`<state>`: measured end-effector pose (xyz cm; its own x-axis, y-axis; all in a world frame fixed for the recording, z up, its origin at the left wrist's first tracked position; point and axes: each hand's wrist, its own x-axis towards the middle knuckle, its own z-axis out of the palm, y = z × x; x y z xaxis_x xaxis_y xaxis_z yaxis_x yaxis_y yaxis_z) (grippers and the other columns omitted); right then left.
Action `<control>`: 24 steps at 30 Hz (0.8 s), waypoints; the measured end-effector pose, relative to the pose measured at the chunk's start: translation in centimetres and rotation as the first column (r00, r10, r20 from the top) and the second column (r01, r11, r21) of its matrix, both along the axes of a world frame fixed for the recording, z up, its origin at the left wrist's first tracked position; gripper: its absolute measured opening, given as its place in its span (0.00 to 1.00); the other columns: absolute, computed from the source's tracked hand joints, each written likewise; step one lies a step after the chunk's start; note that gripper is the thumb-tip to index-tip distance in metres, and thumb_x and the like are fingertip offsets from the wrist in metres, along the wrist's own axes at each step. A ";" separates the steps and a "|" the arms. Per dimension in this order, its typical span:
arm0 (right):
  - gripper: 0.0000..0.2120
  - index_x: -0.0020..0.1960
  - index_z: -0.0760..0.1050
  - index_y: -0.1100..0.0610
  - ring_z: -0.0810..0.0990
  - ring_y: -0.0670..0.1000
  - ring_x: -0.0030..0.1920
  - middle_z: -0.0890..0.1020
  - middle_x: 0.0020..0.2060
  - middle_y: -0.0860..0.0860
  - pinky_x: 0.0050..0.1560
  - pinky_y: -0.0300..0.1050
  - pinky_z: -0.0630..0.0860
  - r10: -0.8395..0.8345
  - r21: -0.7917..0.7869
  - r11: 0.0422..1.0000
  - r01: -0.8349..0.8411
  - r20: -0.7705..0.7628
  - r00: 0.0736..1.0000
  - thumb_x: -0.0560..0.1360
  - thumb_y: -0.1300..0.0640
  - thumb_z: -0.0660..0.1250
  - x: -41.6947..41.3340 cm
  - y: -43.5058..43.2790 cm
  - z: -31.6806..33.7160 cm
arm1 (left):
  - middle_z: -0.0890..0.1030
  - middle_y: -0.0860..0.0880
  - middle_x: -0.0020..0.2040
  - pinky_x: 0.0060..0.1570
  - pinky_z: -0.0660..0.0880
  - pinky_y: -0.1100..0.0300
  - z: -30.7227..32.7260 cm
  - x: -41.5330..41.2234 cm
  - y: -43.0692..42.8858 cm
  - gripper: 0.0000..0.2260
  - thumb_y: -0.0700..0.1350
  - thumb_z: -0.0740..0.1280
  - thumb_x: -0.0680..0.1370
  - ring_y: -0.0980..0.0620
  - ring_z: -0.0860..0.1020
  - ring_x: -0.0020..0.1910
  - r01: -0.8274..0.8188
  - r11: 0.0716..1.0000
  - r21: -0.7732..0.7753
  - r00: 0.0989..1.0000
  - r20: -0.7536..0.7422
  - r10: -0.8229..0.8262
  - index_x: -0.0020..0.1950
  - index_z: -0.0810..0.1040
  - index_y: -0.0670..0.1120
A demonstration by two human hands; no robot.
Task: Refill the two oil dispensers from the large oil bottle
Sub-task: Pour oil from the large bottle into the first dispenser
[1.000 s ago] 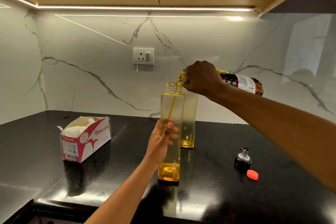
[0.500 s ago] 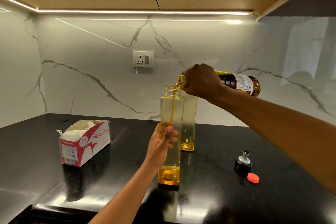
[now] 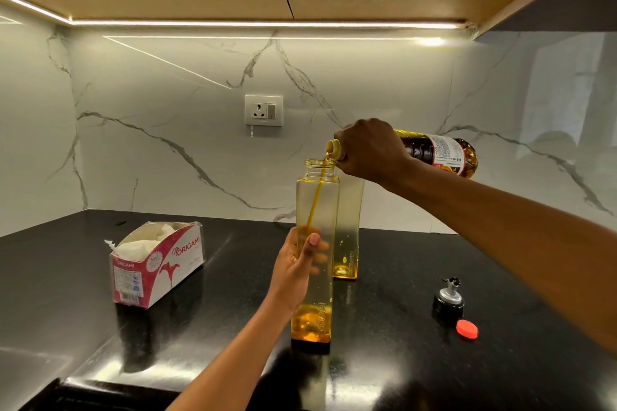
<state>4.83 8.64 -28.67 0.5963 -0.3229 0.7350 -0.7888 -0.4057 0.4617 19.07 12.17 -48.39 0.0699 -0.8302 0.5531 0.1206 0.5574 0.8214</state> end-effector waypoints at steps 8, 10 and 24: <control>0.15 0.42 0.78 0.58 0.80 0.53 0.36 0.82 0.37 0.54 0.37 0.40 0.65 0.004 -0.007 1.000 -0.004 -0.018 1.000 0.76 0.47 0.61 0.0 -0.2 0.1 | 0.82 0.54 0.39 0.35 0.76 0.66 0.0 0.0 0.0 0.40 0.75 0.70 0.58 0.58 0.79 0.36 -0.001 1.000 -0.001 1.000 0.002 0.001 0.55 0.73 0.46; 0.15 0.41 0.78 0.58 0.80 0.54 0.37 0.82 0.37 0.54 0.36 0.40 0.65 0.006 -0.013 1.000 -0.006 -0.018 1.000 0.76 0.48 0.61 0.1 -0.3 0.2 | 0.82 0.55 0.39 0.35 0.76 0.66 0.0 0.0 0.0 0.39 0.74 0.70 0.59 0.59 0.79 0.36 0.003 1.000 -0.001 1.000 0.004 -0.003 0.56 0.73 0.46; 0.16 0.43 0.77 0.58 0.80 0.54 0.39 0.82 0.39 0.53 0.36 0.41 0.66 0.023 -0.028 0.999 -0.025 -0.058 0.998 0.76 0.46 0.60 0.1 -0.6 0.3 | 0.82 0.54 0.39 0.36 0.76 0.66 0.0 0.0 0.0 0.39 0.75 0.69 0.59 0.58 0.79 0.37 -0.011 1.000 0.000 1.000 0.011 0.011 0.56 0.73 0.46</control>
<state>4.94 8.05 -28.33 0.6451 -0.2875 0.7080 -0.7509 -0.4102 0.5176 19.07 12.16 -48.44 0.0728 -0.8292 0.5542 0.1060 0.5590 0.8224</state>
